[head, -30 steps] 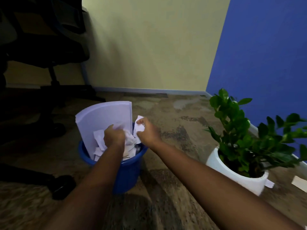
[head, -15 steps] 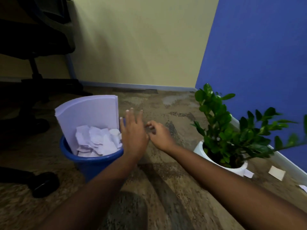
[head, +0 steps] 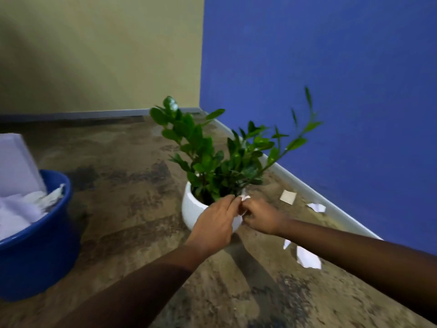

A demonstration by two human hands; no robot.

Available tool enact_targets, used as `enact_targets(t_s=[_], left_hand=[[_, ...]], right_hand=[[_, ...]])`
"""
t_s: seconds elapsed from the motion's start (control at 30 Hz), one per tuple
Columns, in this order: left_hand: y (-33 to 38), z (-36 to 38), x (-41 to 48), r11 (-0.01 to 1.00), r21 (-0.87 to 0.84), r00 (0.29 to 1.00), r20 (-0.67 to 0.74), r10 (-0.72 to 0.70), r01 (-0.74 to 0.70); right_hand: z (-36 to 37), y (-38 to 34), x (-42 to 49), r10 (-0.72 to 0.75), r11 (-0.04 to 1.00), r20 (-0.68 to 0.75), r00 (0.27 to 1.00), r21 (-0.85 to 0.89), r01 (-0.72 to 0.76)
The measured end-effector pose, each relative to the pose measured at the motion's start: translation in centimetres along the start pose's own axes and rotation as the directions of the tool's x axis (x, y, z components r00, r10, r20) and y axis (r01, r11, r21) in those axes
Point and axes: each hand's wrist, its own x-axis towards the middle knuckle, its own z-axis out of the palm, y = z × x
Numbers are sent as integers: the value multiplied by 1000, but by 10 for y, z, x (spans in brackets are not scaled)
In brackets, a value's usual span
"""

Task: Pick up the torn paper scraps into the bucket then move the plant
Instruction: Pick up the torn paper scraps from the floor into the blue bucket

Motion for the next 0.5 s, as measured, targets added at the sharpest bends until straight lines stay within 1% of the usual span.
enact_targets(t_s=[0.07,0.13,0.17,0.23,0.27,0.3,0.37,0.4,0.5], left_hand=[[16,23,10,999,-35,999,13,32,-32],[32,45,19,999,-34,996,91,24,-21],[38,56,23,999,-39,992,126,1,4],[50,76,33,998,-41,994,105,-39,43],[55,86,38,998,-24,991,116,-63,66],[59,97,41,996,-23,979,186,-85,90],[63,123,46,989,-11,922,362,-136,150],[65,134,49,982,-7,900,401,-170,189],[69,159,59,961,-11,863,443,-243,277]], right_hand=[[1,34,-15,64,996,37,997,-60,-62],[5,68,-27,163,985,99,982,-77,-156],[8,86,-33,224,973,138,965,-86,-214],[19,121,-43,333,942,204,921,-105,-318],[24,137,-47,371,929,234,899,-115,-353],[31,151,-51,401,916,261,878,-131,-380],[41,174,-57,443,896,301,845,-169,-410],[45,182,-59,448,894,318,836,-155,-420],[62,198,-61,428,895,369,825,-45,-444]])
